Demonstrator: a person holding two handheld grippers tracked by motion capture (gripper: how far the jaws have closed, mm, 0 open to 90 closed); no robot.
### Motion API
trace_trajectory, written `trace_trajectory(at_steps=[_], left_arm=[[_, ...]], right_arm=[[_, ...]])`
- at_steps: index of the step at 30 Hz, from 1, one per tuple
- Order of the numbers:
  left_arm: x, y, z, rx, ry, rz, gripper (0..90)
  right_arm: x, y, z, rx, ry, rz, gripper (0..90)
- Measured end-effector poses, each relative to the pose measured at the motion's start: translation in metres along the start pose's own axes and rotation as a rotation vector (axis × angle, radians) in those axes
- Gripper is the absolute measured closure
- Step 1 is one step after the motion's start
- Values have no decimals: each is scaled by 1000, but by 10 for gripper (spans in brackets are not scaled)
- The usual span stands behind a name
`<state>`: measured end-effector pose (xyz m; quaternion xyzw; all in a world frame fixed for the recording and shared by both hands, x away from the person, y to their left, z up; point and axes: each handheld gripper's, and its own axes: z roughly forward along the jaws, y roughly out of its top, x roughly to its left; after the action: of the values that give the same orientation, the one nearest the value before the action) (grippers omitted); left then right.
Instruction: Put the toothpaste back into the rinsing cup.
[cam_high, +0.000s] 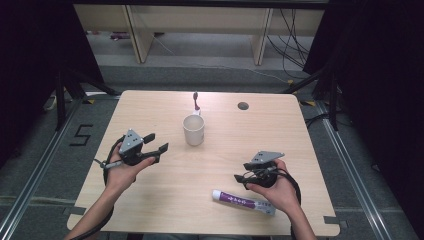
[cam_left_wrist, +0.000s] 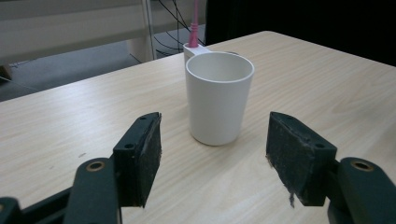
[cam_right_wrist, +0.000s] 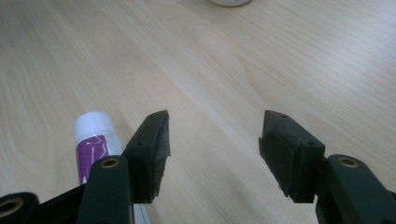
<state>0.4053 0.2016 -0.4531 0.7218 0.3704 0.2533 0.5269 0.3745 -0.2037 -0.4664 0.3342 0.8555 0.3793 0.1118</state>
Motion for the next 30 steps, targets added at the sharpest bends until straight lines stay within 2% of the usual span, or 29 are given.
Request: trace_trajectory(at_steps=[1, 2, 4, 5, 7, 9, 11, 12, 13, 14, 15, 16, 17, 18, 19, 20, 21, 22, 23, 24, 25, 26, 27, 28, 29, 30], left_arm=[[-1, -2, -1, 3, -2, -1, 356], [-2, -3, -1, 1, -2, -5, 355], [-3, -7, -2, 5, 2, -6, 355], [-4, -9, -1, 5, 1, -10, 355], [-4, -13, -2, 11, 10, -8, 355], [-4, -14, -2, 15, 11, -8, 355], [-3, -15, -2, 16, 14, -5, 355], [-3, -16, -1, 11, 12, -2, 355], [-3, -16, -1, 11, 13, 2, 355], [-3, -16, -2, 11, 16, 2, 355], [-4, -16, -3, 14, 17, 2, 355], [-4, -16, -3, 15, 16, 5, 355], [-4, -16, -4, 12, 12, 3, 355], [-4, -17, -6, 12, 13, -4, 354], [-5, -18, -6, 11, 11, -6, 354], [-6, -20, -8, 11, 11, -5, 354], [-6, -21, -9, 11, 8, -3, 354], [-6, -21, -9, 11, 8, -3, 354], [-7, -23, -10, 21, 9, -2, 354], [-7, -23, -10, 21, 9, -2, 354], [-8, -26, -9, 28, 5, -1, 354], [-8, -26, -9, 28, 5, -1, 354], [-9, -27, -8, 30, -2, 3, 354], [-9, -27, -8, 30, -2, 3, 353], [-10, -28, -8, 38, -1, 7, 353], [-10, -28, -8, 38, -1, 7, 353]], right_arm=[[0, 0, 0, 0, 0, 0, 429], [-3, 0, 0, -2, -1, -20, 429], [-6, -1, -1, 18, 15, -20, 429], [-6, -1, -2, 33, 17, 5, 429], [-9, -2, -2, 33, 5, -7, 429], [-11, -2, -4, 62, 13, -8, 429], [-13, -2, -4, 62, 20, -19, 430], [-14, -2, -6, 99, 30, -19, 430], [-16, -1, -7, 108, 40, -47, 435], [-14, -1, -8, 107, 33, -36, 440], [-14, 0, -10, 130, 36, -38, 441], [-14, 2, -12, 158, 49, -74, 443], [-14, 2, -12, 158, 49, -74, 443], [-11, 4, -15, 203, 59, -43, 445], [-9, 5, -14, 234, 67, -70, 445], [-8, 9, -16, 284, 98, -130, 451], [-5, 11, -16, 307, 117, -144, 455], [-5, 11, -16, 307, 117, -144, 455], [-2, 15, -16, 356, 150, -197, 473], [-2, 15, -16, 356, 150, -197, 473], [1, 18, -15, 406, 189, -243, 489], [1, 18, -15, 406, 189, -243, 489], [4, 19, -15, 457, 201, -270, 496], [5, 19, -14, 486, 218, -302, 499], [7, 19, -13, 517, 224, -314, 501], [7, 19, -13, 517, 224, -314, 501]])
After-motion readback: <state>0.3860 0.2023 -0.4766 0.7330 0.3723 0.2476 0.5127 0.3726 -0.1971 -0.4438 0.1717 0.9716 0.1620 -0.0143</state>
